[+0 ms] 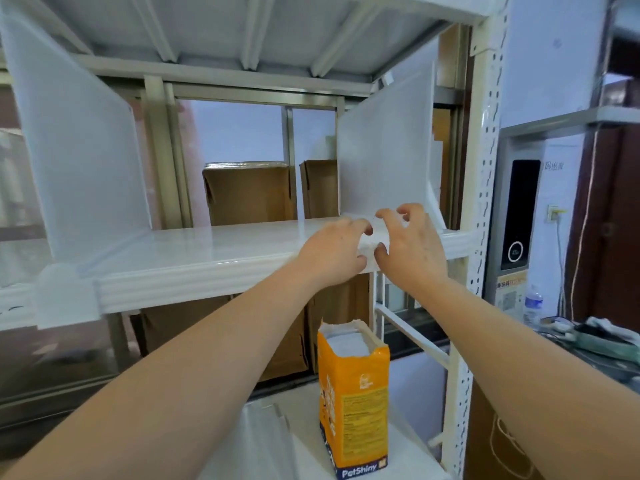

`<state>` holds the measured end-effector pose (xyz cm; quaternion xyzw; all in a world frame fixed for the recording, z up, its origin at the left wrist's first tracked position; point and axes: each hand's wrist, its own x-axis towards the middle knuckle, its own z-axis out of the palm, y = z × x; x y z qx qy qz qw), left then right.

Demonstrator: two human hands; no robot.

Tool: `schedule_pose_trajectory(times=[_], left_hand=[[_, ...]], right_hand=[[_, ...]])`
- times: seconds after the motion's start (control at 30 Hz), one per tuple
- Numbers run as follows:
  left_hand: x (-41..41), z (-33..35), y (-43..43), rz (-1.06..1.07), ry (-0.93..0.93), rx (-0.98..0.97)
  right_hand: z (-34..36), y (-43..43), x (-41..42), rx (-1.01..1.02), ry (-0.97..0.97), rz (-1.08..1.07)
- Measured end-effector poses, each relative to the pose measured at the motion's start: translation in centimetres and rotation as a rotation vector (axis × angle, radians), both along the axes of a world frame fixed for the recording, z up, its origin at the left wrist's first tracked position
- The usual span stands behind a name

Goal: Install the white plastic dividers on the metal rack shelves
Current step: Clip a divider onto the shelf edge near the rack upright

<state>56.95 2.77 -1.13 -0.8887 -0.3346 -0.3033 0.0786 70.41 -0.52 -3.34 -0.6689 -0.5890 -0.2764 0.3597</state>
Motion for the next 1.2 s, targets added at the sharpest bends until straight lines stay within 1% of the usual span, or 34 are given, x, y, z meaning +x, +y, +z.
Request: schedule_pose_trajectory(times=[0.07, 0.17, 0.23, 0.3, 0.37, 0.43, 0.5, 0.6, 0.73, 0.93, 1.07, 1.2], left_hand=[[2.0, 0.0, 0.2, 0.042, 0.036, 0.032], [4.3, -0.3, 0.8, 0.091, 0.088, 0.019], [5.3, -0.7, 1.2, 0.140, 0.156, 0.007], [5.5, -1.0, 1.7, 0.184, 0.229, 0.028], [5.4, -1.3, 2.2, 0.220, 0.288, 0.035], [4.8, -1.6, 2.6, 0.233, 0.314, 0.017], [3.9, -1.7, 3.0, 0.260, 0.349, 0.050], [2.3, -1.5, 3.5, 0.333, 0.380, 0.105], [0.6, -1.6, 4.1, 0.388, 0.375, 0.079], [0.6, -2.1, 3.9, 0.411, 0.327, 0.139], [0.7, -2.6, 3.8, 0.431, 0.280, 0.160], [0.8, -3.1, 3.9, 0.458, 0.239, 0.176]], right_hand=[[0.1, 0.3, 2.4, 0.004, 0.028, -0.047], [0.2, 1.1, 5.8, -0.094, 0.066, -0.088], [0.2, 1.6, 8.1, -0.169, 0.062, -0.064], [-0.1, 2.2, 9.6, -0.279, 0.023, -0.009], [-0.6, 2.7, 10.8, -0.385, -0.061, 0.047], [-1.2, 3.4, 11.6, -0.431, -0.123, 0.120], [-1.5, 3.9, 12.0, -0.413, -0.148, 0.175], [-1.6, 4.6, 12.2, -0.344, -0.202, 0.194], [-2.0, 5.5, 12.3, -0.275, -0.235, 0.177], [-3.0, 6.2, 11.2, -0.173, -0.239, 0.083], [-3.5, 6.5, 10.8, -0.119, -0.234, 0.059], [-3.7, 6.6, 10.9, -0.107, -0.233, 0.061]])
